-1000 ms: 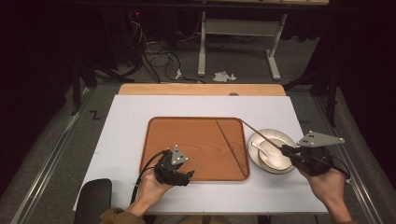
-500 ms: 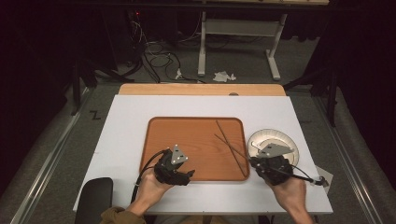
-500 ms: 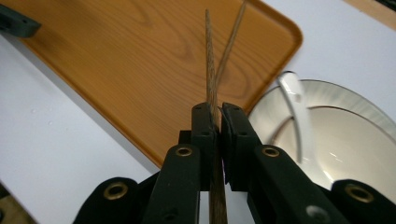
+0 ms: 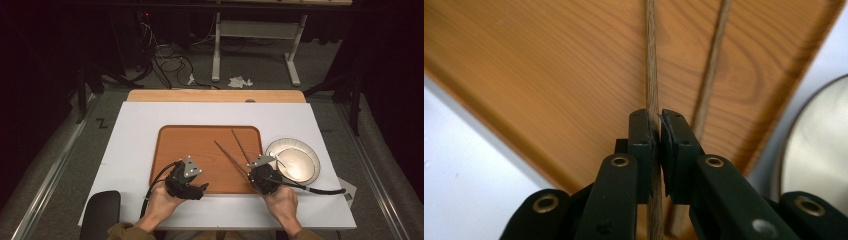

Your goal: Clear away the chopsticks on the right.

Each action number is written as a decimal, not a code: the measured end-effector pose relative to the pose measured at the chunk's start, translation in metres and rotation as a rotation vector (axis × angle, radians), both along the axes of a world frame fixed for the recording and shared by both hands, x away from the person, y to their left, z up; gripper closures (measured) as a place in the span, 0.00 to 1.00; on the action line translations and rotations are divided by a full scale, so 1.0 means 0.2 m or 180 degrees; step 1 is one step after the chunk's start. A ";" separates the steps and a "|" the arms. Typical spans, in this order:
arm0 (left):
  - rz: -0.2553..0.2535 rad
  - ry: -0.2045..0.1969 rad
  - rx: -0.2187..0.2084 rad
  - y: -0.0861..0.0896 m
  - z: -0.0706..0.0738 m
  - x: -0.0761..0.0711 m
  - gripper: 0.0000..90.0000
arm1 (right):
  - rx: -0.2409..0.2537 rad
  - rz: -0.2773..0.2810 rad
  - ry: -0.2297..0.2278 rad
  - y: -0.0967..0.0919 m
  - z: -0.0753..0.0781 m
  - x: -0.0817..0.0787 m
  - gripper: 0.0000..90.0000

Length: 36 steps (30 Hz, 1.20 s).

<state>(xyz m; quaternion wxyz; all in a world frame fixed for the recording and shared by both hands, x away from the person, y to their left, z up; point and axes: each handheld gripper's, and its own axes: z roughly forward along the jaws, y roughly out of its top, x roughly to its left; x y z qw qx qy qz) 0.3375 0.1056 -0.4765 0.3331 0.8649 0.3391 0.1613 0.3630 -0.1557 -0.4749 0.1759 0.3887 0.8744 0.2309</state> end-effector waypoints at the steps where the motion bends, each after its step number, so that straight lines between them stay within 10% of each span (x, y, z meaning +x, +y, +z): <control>1: -0.0004 0.0002 0.0006 0.00 0.00 0.00 0.33 | 0.0014 0.0004 0.0010 0.01 -0.01 0.01 0.94; 26: 0.0168 -0.0013 0.0020 0.05 -0.01 -0.05 0.32 | -0.0049 -0.0145 -0.0072 -0.01 -0.09 0.11 0.83; 36: 0.0177 -0.0005 0.0017 0.05 -0.02 -0.05 0.32 | 0.0128 -0.0047 -0.0100 -0.05 0.01 0.08 0.75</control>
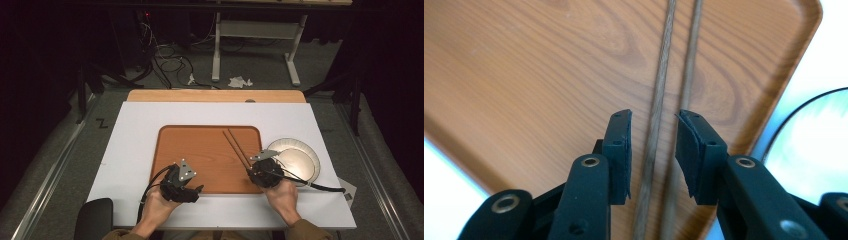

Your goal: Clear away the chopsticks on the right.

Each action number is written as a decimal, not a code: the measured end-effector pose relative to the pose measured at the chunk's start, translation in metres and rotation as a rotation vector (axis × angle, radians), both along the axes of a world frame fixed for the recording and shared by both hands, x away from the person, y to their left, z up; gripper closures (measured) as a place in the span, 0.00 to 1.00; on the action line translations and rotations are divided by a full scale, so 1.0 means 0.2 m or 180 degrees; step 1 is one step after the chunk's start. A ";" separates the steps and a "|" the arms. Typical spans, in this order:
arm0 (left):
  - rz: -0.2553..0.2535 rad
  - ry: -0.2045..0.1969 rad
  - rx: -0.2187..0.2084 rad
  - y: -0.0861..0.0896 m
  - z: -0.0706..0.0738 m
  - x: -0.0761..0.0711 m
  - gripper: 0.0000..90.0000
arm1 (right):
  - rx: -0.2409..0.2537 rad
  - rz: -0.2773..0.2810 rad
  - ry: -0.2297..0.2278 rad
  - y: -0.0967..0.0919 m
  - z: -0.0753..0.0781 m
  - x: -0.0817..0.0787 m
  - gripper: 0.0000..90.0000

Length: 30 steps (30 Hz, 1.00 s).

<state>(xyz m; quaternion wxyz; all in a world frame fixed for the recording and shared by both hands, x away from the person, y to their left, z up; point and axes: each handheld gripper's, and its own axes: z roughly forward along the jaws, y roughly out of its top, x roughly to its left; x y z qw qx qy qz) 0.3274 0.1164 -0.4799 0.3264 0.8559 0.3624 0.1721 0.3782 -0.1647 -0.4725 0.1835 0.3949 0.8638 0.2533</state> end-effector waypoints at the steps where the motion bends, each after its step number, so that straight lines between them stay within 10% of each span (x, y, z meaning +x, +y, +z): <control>1: -0.0002 0.0001 0.0002 0.00 0.00 0.00 0.32 | 0.0008 0.0014 -0.0007 -0.01 0.01 -0.01 0.74; 21: 0.0017 0.0074 -0.0218 0.02 0.01 0.00 0.32 | 0.0552 0.0309 -0.0044 -0.28 0.21 -0.10 0.65; 30: -0.0058 0.0086 -0.0209 0.02 0.02 -0.02 0.31 | 0.0570 0.0398 -0.0092 -0.33 0.17 -0.18 0.64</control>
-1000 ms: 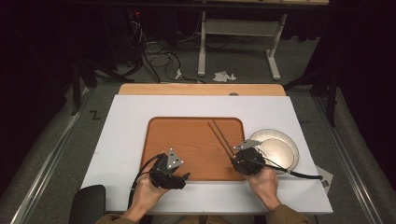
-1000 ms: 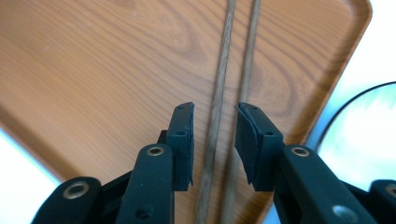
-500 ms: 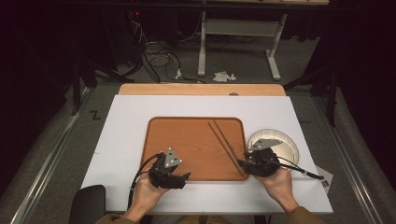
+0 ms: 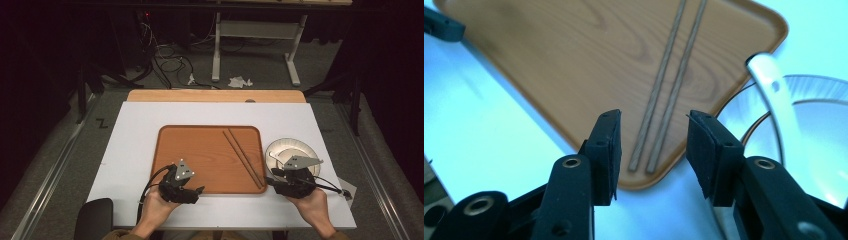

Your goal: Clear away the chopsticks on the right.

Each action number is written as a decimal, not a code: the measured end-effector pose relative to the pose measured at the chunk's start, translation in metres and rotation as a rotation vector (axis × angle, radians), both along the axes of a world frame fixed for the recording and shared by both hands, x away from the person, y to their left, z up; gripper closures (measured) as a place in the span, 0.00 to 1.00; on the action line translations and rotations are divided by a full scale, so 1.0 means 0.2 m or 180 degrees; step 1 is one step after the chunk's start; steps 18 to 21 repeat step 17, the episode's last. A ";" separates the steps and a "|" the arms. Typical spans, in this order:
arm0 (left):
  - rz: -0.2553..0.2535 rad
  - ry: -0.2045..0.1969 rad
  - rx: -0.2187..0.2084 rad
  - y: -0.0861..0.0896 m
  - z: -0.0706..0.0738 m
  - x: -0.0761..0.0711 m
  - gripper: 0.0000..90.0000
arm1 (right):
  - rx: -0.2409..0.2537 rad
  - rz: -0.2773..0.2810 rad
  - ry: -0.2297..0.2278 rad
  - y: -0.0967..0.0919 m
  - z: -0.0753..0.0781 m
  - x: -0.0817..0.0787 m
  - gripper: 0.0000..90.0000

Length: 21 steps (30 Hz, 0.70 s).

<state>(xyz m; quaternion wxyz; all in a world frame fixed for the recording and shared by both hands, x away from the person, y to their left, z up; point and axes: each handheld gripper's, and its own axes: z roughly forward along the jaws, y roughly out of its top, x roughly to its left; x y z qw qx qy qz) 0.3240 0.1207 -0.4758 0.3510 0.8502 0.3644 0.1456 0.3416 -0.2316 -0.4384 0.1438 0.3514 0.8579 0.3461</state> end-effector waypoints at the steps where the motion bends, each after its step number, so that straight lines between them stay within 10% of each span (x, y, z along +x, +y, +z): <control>1: 0.0003 -0.0001 -0.0007 0.00 0.00 0.00 0.31 | -0.0024 0.0006 -0.0004 0.00 -0.01 -0.01 0.64; 21: 0.0087 0.0012 -0.0059 0.03 0.01 0.01 0.31 | -0.0348 0.0150 0.0038 0.01 -0.14 -0.05 0.61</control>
